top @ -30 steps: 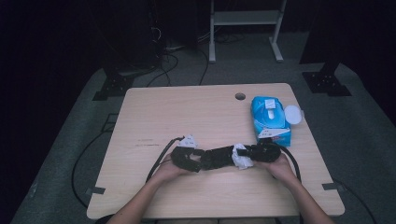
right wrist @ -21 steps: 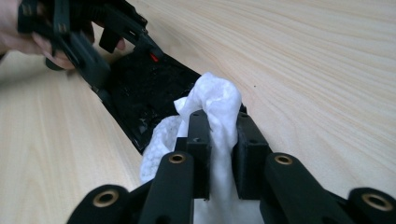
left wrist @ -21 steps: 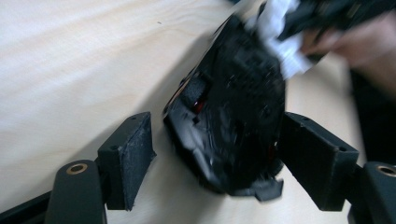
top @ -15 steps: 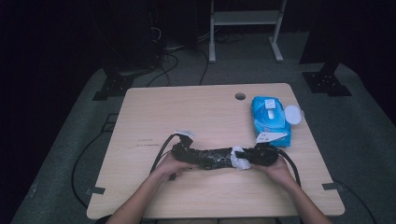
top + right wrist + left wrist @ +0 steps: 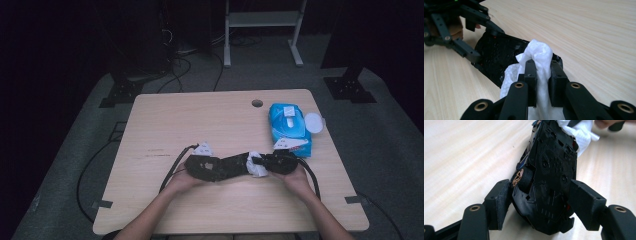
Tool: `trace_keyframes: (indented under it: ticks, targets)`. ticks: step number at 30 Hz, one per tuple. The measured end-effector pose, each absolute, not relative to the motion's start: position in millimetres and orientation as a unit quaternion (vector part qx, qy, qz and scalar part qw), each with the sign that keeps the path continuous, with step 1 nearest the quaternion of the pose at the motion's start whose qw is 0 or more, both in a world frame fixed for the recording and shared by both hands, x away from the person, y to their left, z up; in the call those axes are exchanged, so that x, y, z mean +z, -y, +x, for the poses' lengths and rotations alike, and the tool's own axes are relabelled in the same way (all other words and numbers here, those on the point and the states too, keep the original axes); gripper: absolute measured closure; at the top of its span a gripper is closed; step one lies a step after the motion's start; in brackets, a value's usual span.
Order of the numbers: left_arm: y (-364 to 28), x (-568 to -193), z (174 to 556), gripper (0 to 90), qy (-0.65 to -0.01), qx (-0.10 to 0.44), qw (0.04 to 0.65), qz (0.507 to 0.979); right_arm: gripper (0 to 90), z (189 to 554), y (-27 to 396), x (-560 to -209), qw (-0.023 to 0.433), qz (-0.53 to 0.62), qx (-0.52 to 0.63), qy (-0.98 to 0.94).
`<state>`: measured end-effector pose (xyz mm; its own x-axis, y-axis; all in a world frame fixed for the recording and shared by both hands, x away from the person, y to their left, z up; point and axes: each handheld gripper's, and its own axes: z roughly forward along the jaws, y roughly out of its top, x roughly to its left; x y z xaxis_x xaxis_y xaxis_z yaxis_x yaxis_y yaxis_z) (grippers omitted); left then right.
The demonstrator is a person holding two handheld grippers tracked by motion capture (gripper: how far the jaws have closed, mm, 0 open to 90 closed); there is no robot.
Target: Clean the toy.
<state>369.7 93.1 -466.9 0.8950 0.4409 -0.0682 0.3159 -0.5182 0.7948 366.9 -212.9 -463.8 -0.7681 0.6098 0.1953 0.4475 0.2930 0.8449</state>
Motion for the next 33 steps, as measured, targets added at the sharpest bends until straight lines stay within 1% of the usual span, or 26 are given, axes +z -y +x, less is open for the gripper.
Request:
trace_keyframes:
  ticks: [4, 8, 12, 14, 18, 22, 23, 24, 25, 28, 31, 33]
  targets:
    - [-89, -465, 358, 35.6, -0.179, 0.143, 0.429, 0.874, 78.5, 367, 215, -460, 0.089, 0.336, 0.494, -0.797]
    - [-85, -467, 351, 35.7, -0.161, 0.183, 0.429, 0.87, 78.6, 368, 216, -457, 0.09, 0.336, 0.492, -0.798]
    - [-81, -468, 344, 35.7, -0.14, 0.219, 0.424, 0.868, 79.1, 366, 217, -446, 0.093, 0.343, 0.505, -0.787]
    - [-80, -469, 343, 35.8, -0.132, 0.23, 0.421, 0.867, 79.1, 365, 215, -437, 0.09, 0.341, 0.518, -0.779]
    - [-78, -469, 339, 36.0, -0.117, 0.25, 0.416, 0.866, 79.1, 368, 198, -419, 0.095, 0.328, 0.525, -0.78]
    - [-77, -469, 334, 36.3, -0.104, 0.266, 0.408, 0.867, 79.1, 375, 178, -417, 0.105, 0.326, 0.51, -0.789]
    - [-78, -468, 333, 39.1, -0.102, 0.272, 0.42, 0.86, 79.0, 377, 173, -419, 0.109, 0.327, 0.504, -0.792]
    - [-79, -467, 331, 45.8, -0.096, 0.277, 0.425, 0.856, 79.1, 378, 169, -421, 0.111, 0.328, 0.498, -0.795]
    - [-79, -467, 330, 47.2, -0.092, 0.281, 0.42, 0.858, 79.0, 379, 166, -424, 0.111, 0.328, 0.493, -0.798]
    - [-78, -470, 329, 46.1, -0.092, 0.283, 0.417, 0.859, 79.0, 380, 160, -430, 0.108, 0.325, 0.484, -0.805]
    - [-80, -470, 329, 49.1, -0.091, 0.274, 0.417, 0.862, 79.0, 375, 160, -431, 0.109, 0.318, 0.481, -0.809]
    - [-80, -472, 330, 51.4, -0.096, 0.262, 0.418, 0.865, 79.0, 370, 160, -431, 0.118, 0.309, 0.48, -0.812]
